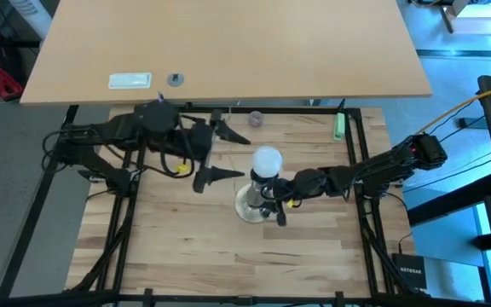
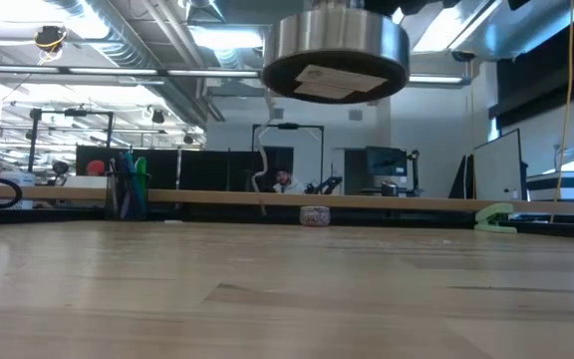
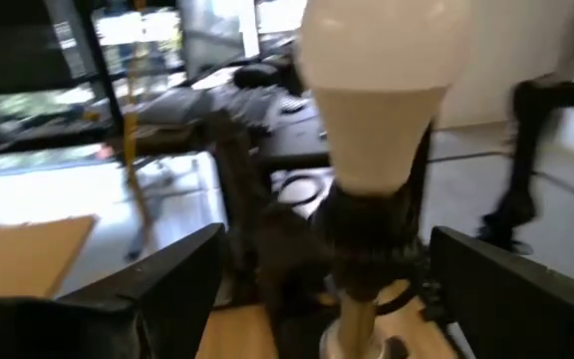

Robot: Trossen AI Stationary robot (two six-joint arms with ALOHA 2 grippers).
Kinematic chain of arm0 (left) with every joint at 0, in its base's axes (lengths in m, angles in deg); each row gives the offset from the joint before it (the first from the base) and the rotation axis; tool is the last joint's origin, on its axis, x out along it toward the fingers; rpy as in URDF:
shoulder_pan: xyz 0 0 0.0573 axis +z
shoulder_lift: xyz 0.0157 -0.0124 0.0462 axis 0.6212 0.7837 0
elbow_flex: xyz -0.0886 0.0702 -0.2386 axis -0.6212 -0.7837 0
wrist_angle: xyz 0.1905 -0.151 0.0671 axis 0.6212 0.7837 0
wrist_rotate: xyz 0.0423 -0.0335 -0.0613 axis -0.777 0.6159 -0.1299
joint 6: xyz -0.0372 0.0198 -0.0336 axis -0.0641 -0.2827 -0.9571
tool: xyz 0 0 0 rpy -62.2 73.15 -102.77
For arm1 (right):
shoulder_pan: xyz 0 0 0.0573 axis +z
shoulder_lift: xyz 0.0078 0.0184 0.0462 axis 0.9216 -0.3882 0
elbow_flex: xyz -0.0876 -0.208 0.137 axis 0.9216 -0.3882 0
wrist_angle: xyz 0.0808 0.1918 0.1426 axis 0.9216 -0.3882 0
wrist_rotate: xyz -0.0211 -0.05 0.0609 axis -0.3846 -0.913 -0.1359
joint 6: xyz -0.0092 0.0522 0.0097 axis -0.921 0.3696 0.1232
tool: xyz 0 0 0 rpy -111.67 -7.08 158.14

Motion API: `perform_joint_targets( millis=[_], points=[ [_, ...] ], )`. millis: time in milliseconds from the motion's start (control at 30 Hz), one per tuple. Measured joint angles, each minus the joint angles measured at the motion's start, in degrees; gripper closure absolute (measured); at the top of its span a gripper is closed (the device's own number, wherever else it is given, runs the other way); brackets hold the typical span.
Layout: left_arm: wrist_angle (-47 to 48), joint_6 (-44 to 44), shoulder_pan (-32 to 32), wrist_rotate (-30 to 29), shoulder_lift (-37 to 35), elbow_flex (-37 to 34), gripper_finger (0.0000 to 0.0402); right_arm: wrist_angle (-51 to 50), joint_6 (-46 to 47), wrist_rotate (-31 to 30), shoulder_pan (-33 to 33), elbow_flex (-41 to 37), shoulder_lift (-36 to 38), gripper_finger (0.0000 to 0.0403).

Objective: Screw lightbulb
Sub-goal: Insert the lightbulb into the silver lamp

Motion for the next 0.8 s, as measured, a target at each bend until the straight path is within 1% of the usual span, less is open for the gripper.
perform_joint_targets(
  millis=[67,167,333,433,500,633,800],
  points=[
    [2.40,-1.08,-1.53,-5.48,-1.04,0.00,0.0064,-0.57,0.01,-2.05,0.00,0.00,0.00,0.0244],
    [4.35,-4.11,-4.13,-15.41,-2.15,0.07,0.0064,-1.24,0.08,-7.42,-0.59,0.00,-0.65,0.0244],
    [4.30,-6.91,-8.80,-31.19,-2.18,-0.02,0.0064,-1.15,0.21,-15.56,-3.28,-0.13,-2.75,0.0244],
    [3.50,-7.79,-11.49,-40.12,-2.03,-0.02,0.0064,-0.77,0.85,-18.71,-5.71,-0.13,-3.43,0.0244],
    [3.19,-8.79,-13.41,-45.96,-1.78,-0.02,0.0064,-0.33,1.73,-19.22,-7.38,-0.13,-3.54,0.0244],
    [-0.84,-7.72,-15.45,-53.57,-0.05,-0.02,0.0064,0.03,3.08,-19.47,-10.49,-0.13,-3.54,0.0244],
    [-13.56,-0.14,-15.25,-59.73,3.34,-0.02,0.0064,0.09,3.27,-19.79,-12.53,-0.13,-3.76,0.0244]
  ],
)
